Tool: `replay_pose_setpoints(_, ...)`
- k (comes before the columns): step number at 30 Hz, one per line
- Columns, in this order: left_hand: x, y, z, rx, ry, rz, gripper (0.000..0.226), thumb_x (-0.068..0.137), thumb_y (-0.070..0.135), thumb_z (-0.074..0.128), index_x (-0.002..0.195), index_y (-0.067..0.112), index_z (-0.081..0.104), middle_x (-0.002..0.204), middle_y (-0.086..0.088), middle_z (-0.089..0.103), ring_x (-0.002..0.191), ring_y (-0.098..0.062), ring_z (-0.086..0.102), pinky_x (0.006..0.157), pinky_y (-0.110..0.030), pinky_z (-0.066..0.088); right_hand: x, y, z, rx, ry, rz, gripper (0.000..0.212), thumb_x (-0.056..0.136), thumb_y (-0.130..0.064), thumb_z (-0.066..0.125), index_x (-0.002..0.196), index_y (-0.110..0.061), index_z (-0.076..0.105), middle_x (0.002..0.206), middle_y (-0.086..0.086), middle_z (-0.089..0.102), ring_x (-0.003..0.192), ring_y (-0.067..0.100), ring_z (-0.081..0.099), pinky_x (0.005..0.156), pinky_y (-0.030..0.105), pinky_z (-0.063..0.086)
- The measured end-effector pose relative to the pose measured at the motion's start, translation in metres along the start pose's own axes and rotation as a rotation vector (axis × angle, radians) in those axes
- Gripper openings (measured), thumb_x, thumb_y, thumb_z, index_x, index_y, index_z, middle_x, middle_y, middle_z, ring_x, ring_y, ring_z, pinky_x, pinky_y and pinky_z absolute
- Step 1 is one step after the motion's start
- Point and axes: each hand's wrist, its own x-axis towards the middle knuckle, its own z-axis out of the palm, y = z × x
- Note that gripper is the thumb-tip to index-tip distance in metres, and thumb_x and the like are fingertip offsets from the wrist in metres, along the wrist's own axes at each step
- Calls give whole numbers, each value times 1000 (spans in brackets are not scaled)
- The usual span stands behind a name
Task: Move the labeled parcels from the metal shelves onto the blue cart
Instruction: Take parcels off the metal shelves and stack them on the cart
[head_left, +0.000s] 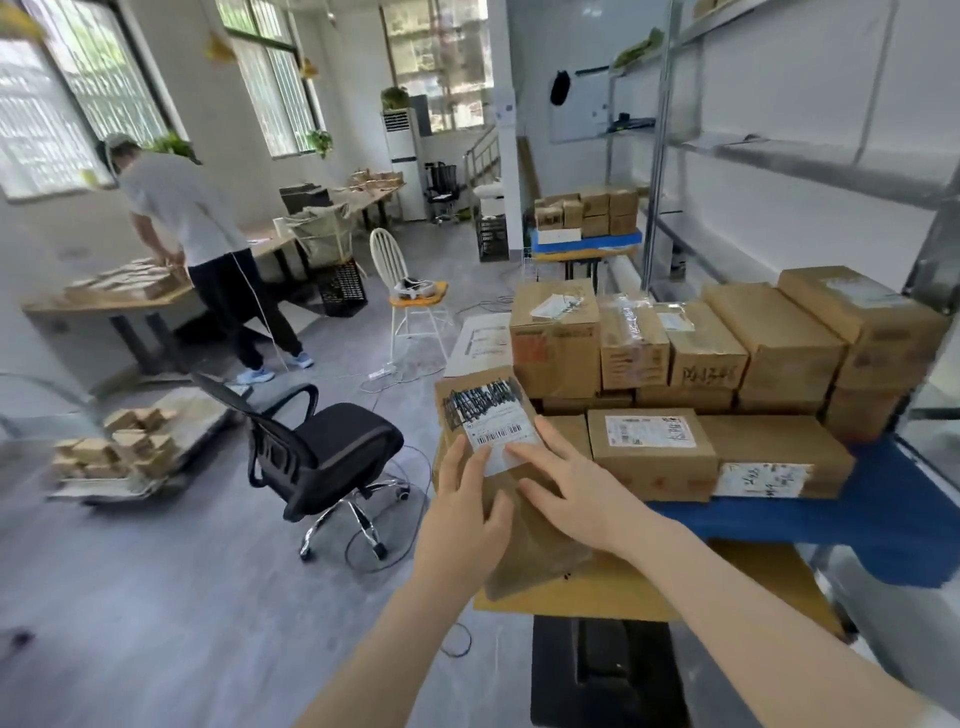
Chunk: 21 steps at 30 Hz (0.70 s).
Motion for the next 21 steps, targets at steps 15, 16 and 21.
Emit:
replay_pose_setpoints(15, 96, 17, 123, -140, 139, -478, 58, 95, 37, 38, 149, 33, 18, 157, 20, -10, 131, -22, 33, 96, -36, 45, 158, 141, -8, -16, -468, -154, 44, 94, -38, 44, 130, -62, 34, 155, -25, 3, 140, 9, 24, 110, 26, 22)
replay_pose_setpoints(16, 98, 19, 126, -137, 134, -474, 57, 95, 38, 38, 148, 34, 17, 156, 21, -11, 129, -22, 33, 93, -36, 46, 161, 143, -11, -21, -472, -152, 44, 95, -37, 43, 130, -62, 33, 155, -25, 3, 141, 10, 23, 112, 28, 23)
replay_pose_setpoints(21, 124, -14, 96, 2, 238, -468, 56, 91, 42, 39, 144, 39, 20, 159, 9, -2, 140, -29, 14, 106, -46, 32, 135, 142, -19, -170, -238, -71, 45, 95, -53, 35, 139, -54, 26, 157, -18, -6, 144, 15, 15, 110, 42, 31)
